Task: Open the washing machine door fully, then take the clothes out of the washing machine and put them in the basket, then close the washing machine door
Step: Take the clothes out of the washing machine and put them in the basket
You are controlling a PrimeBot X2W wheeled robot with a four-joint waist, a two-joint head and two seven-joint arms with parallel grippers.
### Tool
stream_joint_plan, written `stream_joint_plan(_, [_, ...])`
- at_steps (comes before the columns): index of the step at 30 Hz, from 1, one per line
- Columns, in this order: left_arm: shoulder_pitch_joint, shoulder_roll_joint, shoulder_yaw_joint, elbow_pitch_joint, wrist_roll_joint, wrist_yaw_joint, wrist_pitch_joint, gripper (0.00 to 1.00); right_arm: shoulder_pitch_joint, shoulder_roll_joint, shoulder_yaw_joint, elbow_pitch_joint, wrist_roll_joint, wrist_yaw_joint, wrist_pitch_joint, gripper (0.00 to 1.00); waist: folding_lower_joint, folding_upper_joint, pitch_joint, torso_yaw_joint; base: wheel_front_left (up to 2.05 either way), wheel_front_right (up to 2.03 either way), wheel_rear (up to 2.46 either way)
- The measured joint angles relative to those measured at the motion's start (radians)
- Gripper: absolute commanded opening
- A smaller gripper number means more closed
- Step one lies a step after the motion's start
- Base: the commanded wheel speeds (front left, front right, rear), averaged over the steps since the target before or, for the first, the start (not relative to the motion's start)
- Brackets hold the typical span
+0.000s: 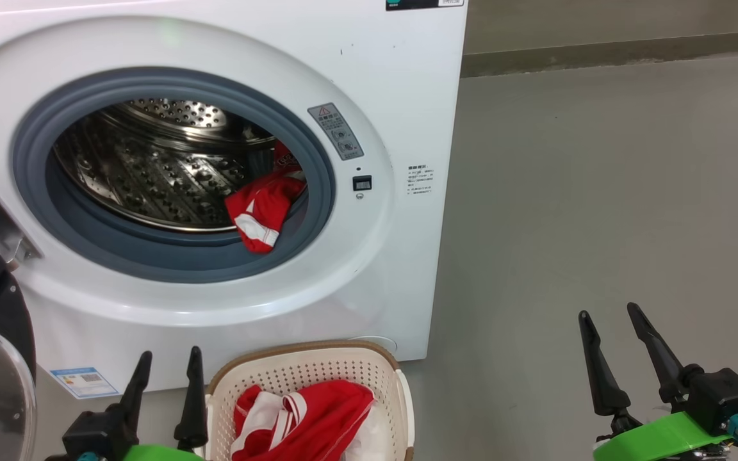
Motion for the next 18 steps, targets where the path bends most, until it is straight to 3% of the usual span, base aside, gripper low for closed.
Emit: stream_joint_plan(18, [-0.001,-0.005,0.005,0.007,0.003,0.0,0.0,1.0,0.0,0.001,-0.001,0.006,-0.007,0.0,0.0,1.0,0.0,0.0,0.003,0.003,0.0,0.0,0.0])
